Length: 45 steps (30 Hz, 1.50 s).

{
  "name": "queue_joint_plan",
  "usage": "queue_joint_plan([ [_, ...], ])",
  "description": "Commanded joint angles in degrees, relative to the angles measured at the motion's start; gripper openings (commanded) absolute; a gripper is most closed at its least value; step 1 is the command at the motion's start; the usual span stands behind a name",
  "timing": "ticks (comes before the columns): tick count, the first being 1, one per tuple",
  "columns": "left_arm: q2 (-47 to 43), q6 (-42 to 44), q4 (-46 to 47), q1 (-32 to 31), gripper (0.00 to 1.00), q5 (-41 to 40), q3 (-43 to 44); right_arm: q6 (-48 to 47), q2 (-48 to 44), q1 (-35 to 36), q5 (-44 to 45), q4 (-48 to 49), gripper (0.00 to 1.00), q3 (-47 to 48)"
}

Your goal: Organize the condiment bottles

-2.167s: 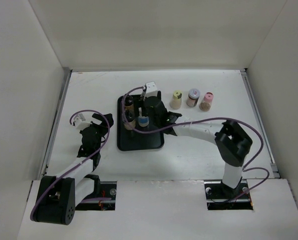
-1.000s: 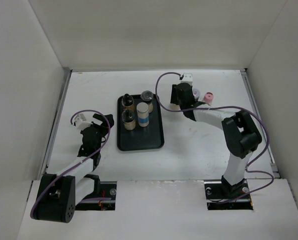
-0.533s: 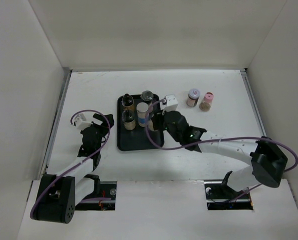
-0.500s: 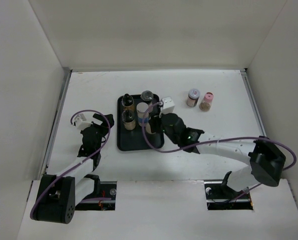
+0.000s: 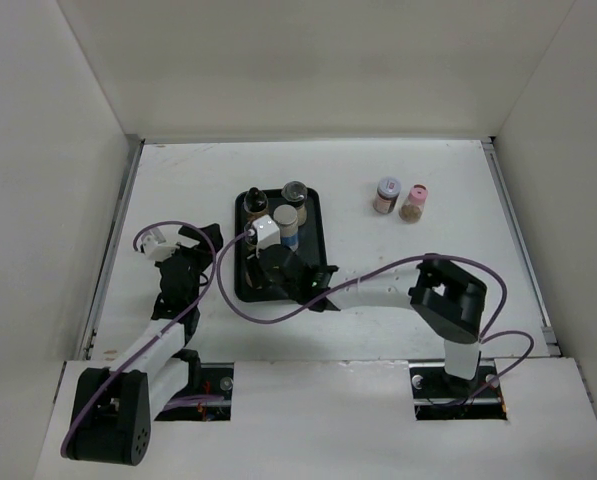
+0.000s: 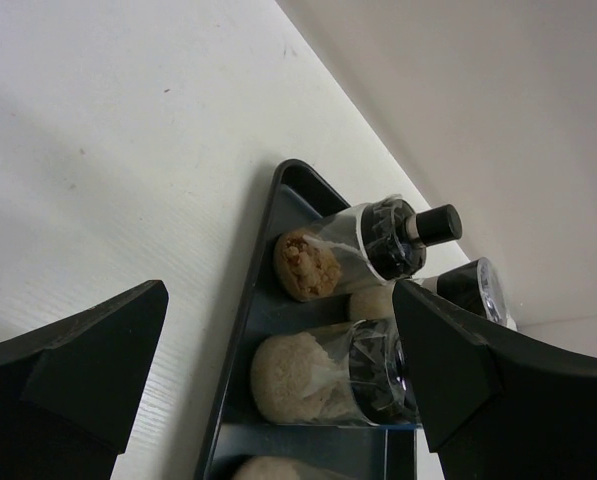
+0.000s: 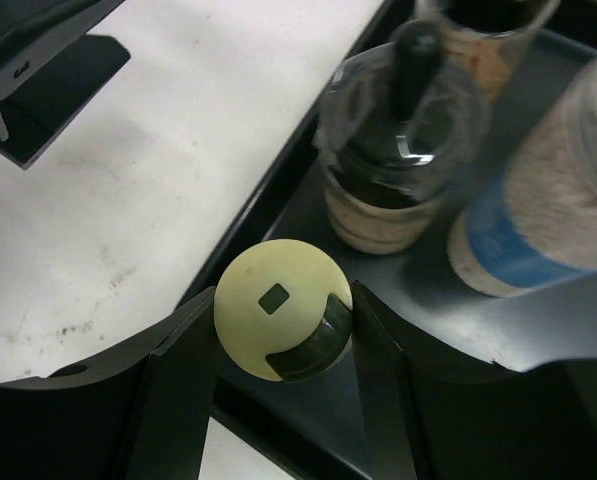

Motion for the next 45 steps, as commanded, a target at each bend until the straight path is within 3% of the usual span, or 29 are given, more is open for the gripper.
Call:
queue_joint_plan([
  [1,-0.6,-0.1,1.2,0.7,1.00,0.5,-0.8,-0.9,2.3,2.1,-0.6,4.9,0.47,4.5],
  [4,-0.4,0.0,1.4,0.8,1.00,0.1,-1.0,-0.4,3.4,2.3,-0.7,4.2,0.53,5.7],
  [8,0.3,-0.3,1.6,1.1,1.00,1.3,-0.8,-0.2,3.3,2.5,-0.4,3.8,0.79,5.1],
  [12,-0.4,-0.2,1.4,1.3,1.00,0.3,-1.0,0.2,-2.2,2.6,-0.4,3.6,0.89,1.8],
  [17,-0.2,-0.1,1.4,0.9,1.00,0.4,-0.8,-0.1,-13.3,-0.4,0.7,4.7,0.86,-5.1],
  [19,0.0,0.0,1.4,1.0,1.00,0.2,-0.9,0.4,-17.5,-4.5,1.5,5.4,0.72,-8.6],
  [22,0.5,-0.3,1.6,0.9,1.00,0.8,-0.8,2.6,-21.0,-12.9,4.3,5.1,0.42,-12.7],
  [24,0.3,-0.2,1.6,0.4,1.00,0.4,-0.8,3.9,-21.1,-18.6,6.7,5.0,0.38,-14.3],
  [26,0.7,-0.1,1.7,0.2,1.00,0.1,-0.7,4.3,-20.1,-24.5,9.1,3.5,0.39,-14.8],
  [30,2.0,-0.3,2.2,0.1,1.00,0.8,-0.4,4.1,-17.9,-33.9,13.0,3.0,0.66,-14.7],
  [33,2.3,-0.2,2.5,-0.5,1.00,0.3,-0.4,3.5,-15.1,-38.5,11.1,1.9,0.77,-12.6],
  [45,4.3,-0.2,3.0,-0.7,1.00,0.7,0.2,3.8,-5.8,-44.6,3.5,1.5,0.88,-4.3],
])
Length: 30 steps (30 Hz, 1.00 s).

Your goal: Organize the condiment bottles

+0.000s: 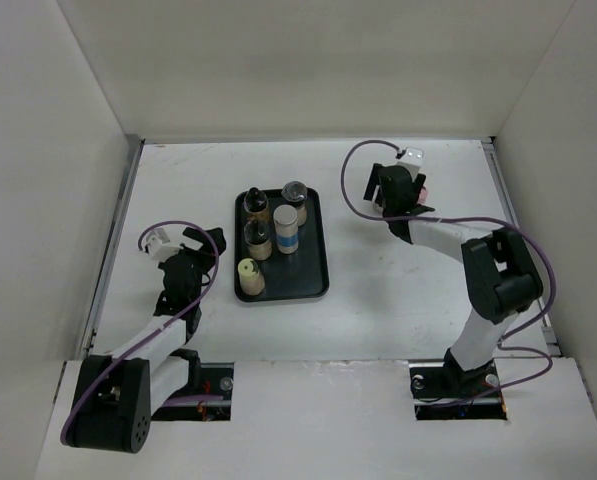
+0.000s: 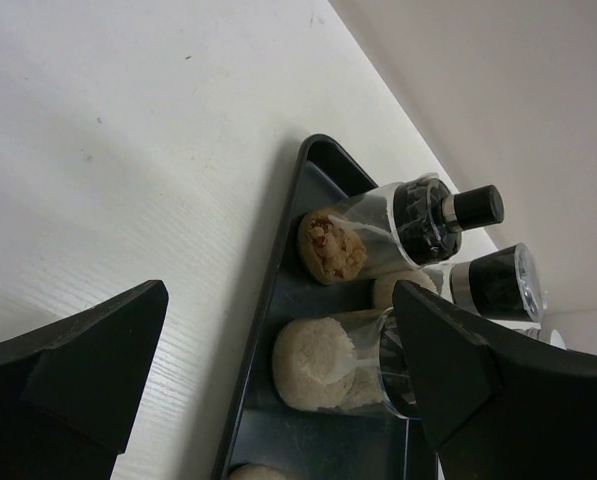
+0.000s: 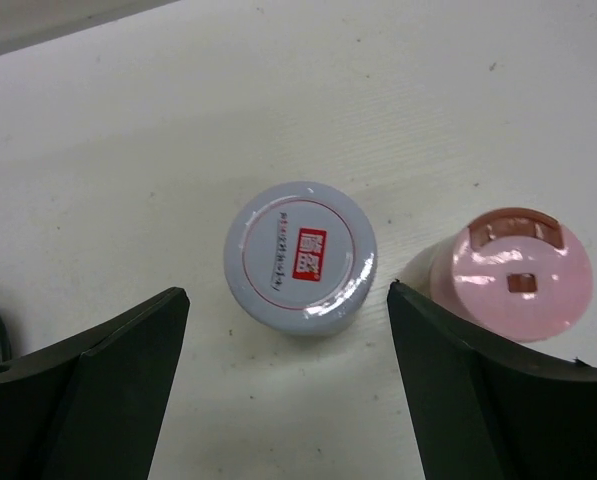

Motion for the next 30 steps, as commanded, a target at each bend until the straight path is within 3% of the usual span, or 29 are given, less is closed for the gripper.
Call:
queue_joint_plan([
  [1,0.4,-0.1,3.1,-0.4,1.00,0.3,0.2,-0.3,2.0,-0.5,-2.4,1.6,0.88,4.9],
  [13,1.9,0.2,3.9,-0.4,1.00,-0.2,0.5,-1.1,7.6,-1.4,-0.9,0.0,0.88,10.0],
  [17,2.2,0.2,4.4,-0.5,1.00,0.0,0.6,-1.4,8.7,-1.6,-1.1,0.0,0.77,11.4],
  [22,2.5,0.3,4.4,-0.4,1.00,0.3,0.6,-1.6,6.7,-1.3,-1.0,0.2,0.53,10.4],
  [30,1.9,0.2,4.5,-0.5,1.00,0.3,0.6,-0.2,-8.8,5.6,-0.4,0.8,0.46,-0.5],
])
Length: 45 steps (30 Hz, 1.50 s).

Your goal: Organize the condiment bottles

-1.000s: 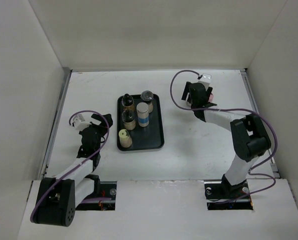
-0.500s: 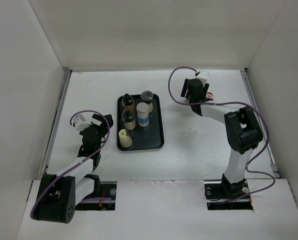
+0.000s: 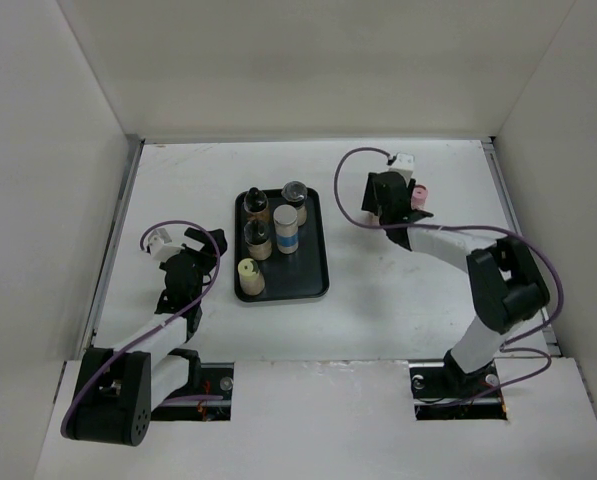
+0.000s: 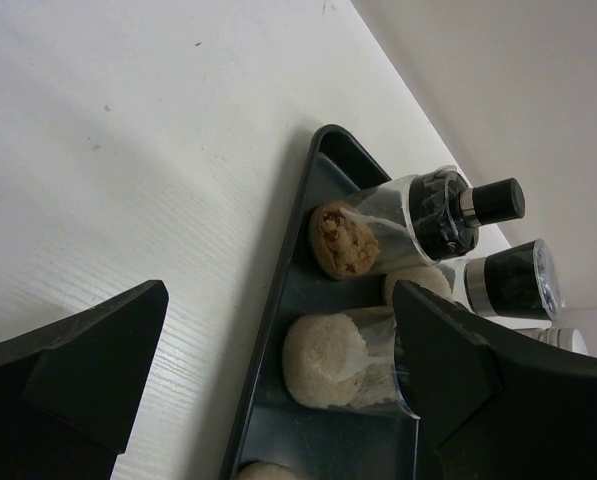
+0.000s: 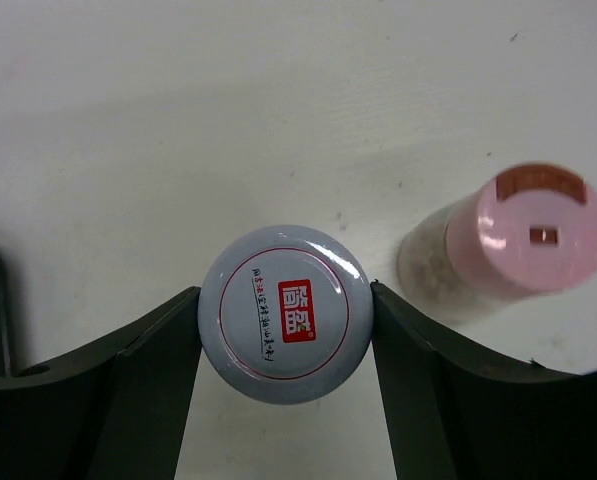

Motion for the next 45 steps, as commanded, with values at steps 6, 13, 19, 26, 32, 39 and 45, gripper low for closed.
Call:
queue_joint_plan([
  [6,-1.8,0.2,3.3,-0.3,1.00,0.1,0.1,2.8,-16.7,14.7,0.9,3.2,0.46,-7.9],
  [13,-2.3,0.2,3.1,-0.4,1.00,-0.2,0.0,4.0,-17.0,27.1,0.3,3.7,0.46,-6.5],
  [19,-3.8,0.2,3.0,-0.4,1.00,-0.6,-0.5,3.7,-9.4,33.5,-1.5,4.9,0.46,-1.0],
  [26,-4.2,0.1,2.8,-0.4,1.00,-0.4,-0.6,4.4,-1.0,38.4,-2.6,7.7,0.46,2.9],
  [32,-4.1,0.0,2.8,-0.6,1.00,-0.3,-0.6,6.6,0.8,40.2,-2.7,8.1,0.59,3.0],
  [39,-3.9,-0.1,2.8,-0.7,1.00,-0.3,-0.5,6.1,-3.0,40.8,-1.4,4.9,0.91,1.7],
  [45,-4.3,-0.2,2.8,-0.7,1.00,-0.2,-0.6,4.7,-14.0,34.6,0.6,3.5,0.88,-5.1],
])
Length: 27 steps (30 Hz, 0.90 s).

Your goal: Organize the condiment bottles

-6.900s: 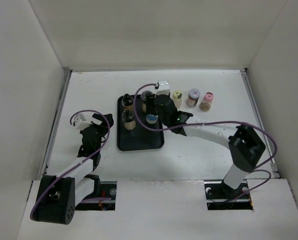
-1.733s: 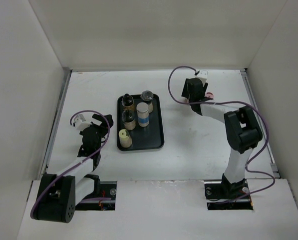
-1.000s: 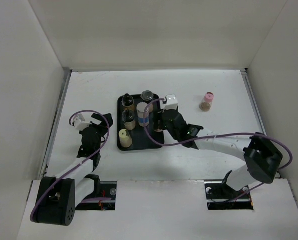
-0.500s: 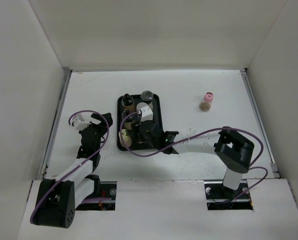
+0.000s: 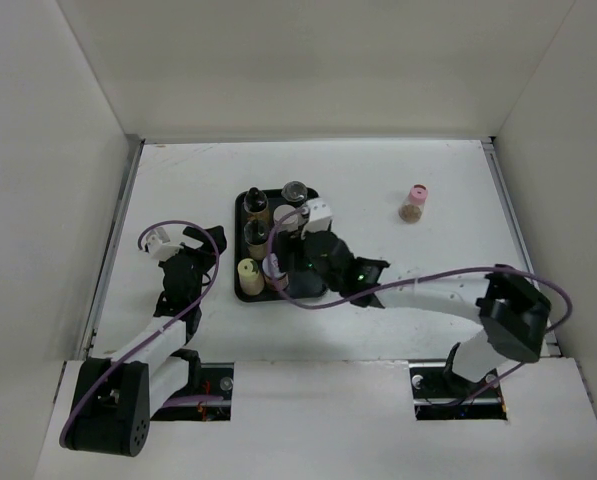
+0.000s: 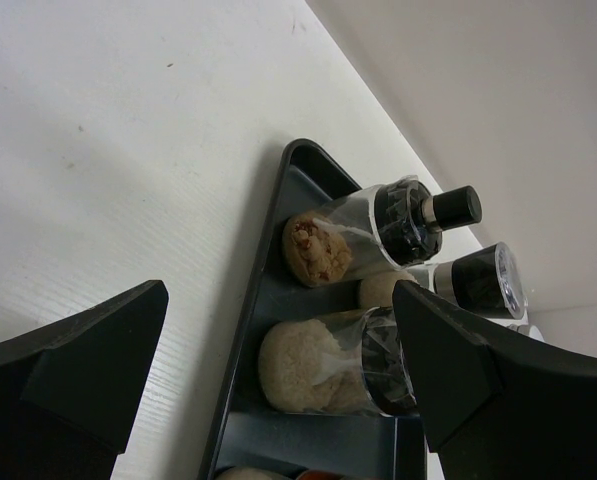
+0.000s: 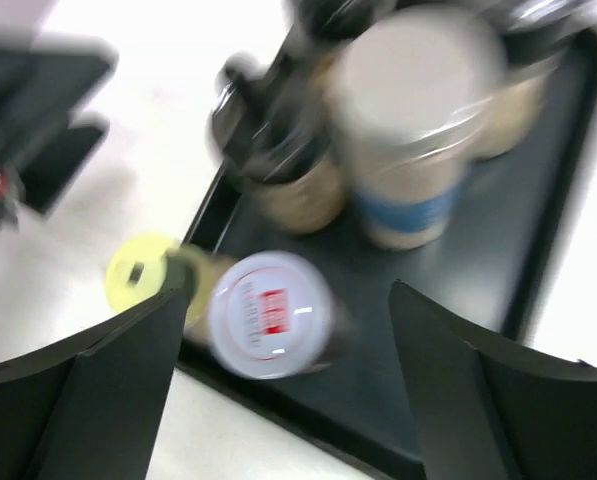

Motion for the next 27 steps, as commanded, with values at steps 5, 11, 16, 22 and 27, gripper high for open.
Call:
queue_joint_plan([
  [5,-0.1,-0.2,2.8,-0.1,1.00,0.0,-0.5,-1.4,-13.1,-20.5,6.9,0.7,0.37,-6.2],
  [11,-0.6,0.2,2.8,-0.5,1.00,-0.6,-0.5,-6.0,-10.4,-38.7,9.9,-0.9,0.73,-3.2],
  [16,0.0,0.0,3.0,-1.2,1.00,-0.6,-0.3,-6.1,-3.7,-45.8,9.5,-2.1,0.88,0.9],
  [22,0.8,-0.2,3.3,-1.1,1.00,0.0,-0.1,-4.6,2.0,-49.7,2.2,-4.5,0.90,4.8],
  [27,1.3,0.0,3.4,-0.8,1.00,-0.3,0.0,-3.7,5.6,-51.2,-0.4,-5.9,0.81,6.8],
])
